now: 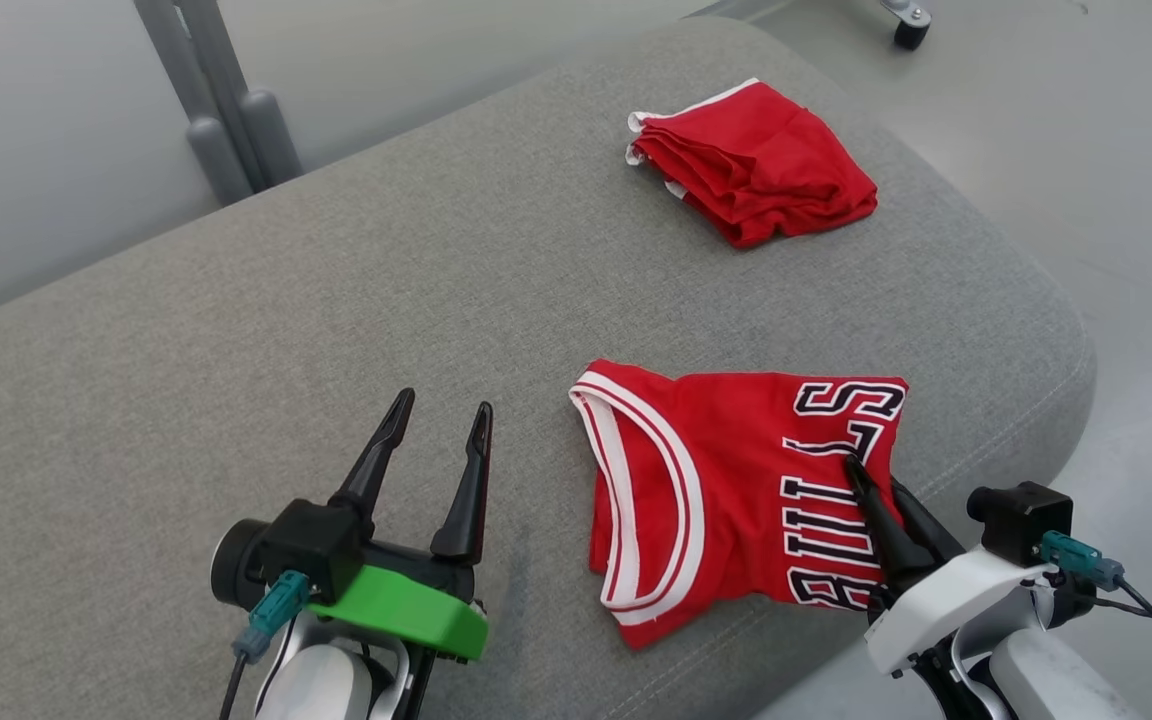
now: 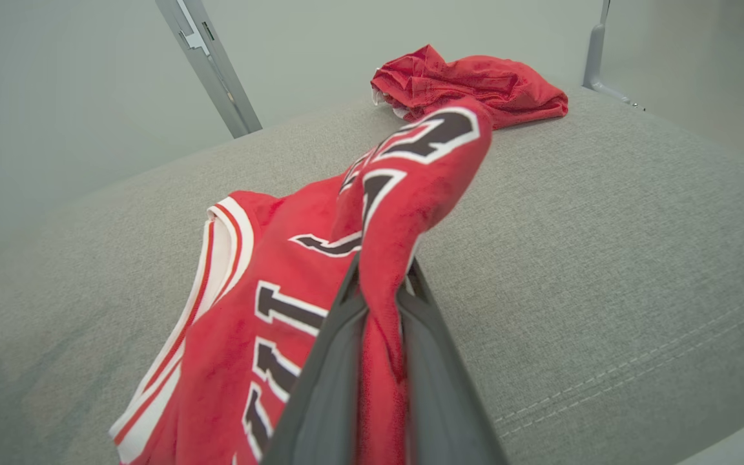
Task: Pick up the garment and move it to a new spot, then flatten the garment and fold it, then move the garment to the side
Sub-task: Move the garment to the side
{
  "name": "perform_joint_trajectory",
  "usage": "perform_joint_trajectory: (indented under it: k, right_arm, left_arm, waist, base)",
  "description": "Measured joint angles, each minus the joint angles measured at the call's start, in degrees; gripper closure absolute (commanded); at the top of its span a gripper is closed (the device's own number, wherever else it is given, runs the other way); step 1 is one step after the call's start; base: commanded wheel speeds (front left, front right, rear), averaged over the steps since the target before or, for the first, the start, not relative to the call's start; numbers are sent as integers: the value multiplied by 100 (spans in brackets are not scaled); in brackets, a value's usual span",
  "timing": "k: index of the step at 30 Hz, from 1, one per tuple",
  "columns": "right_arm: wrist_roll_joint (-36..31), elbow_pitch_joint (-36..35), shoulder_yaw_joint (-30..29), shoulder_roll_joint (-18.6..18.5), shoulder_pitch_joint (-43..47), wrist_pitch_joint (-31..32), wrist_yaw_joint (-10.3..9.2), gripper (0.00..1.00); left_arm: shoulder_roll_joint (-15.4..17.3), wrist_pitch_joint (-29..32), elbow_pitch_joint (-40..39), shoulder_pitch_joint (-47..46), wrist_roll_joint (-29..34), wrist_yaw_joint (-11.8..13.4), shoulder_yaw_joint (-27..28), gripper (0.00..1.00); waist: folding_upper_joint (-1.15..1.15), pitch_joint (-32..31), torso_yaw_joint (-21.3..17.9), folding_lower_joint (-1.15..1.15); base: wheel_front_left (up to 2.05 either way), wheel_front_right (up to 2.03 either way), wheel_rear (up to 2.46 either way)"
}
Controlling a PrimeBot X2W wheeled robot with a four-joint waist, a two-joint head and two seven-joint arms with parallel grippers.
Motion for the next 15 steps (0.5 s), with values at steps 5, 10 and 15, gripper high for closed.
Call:
perform_joint_trajectory:
  k: [5, 10, 15]
  right_arm:
    - [-37, 118, 107, 12, -98, -23, 0, 100]
    - [-192, 178, 255, -123, -625, -30, 0, 100]
    - [-339, 267, 323, -383, -1368, -35, 1, 100]
  left_arm:
    - [2, 0, -96, -137, -153, 8, -111, 0]
    - [-3, 0, -163, -259, -94, 15, -270, 0]
    - [-3, 0, -145, -371, -5, 15, -403, 0]
  waist:
    - [0, 230, -75, 0]
    - [0, 373, 185, 0]
    - [0, 572, 513, 0]
  base:
    - [0, 0, 0]
    - [0, 0, 0]
    - [0, 0, 0]
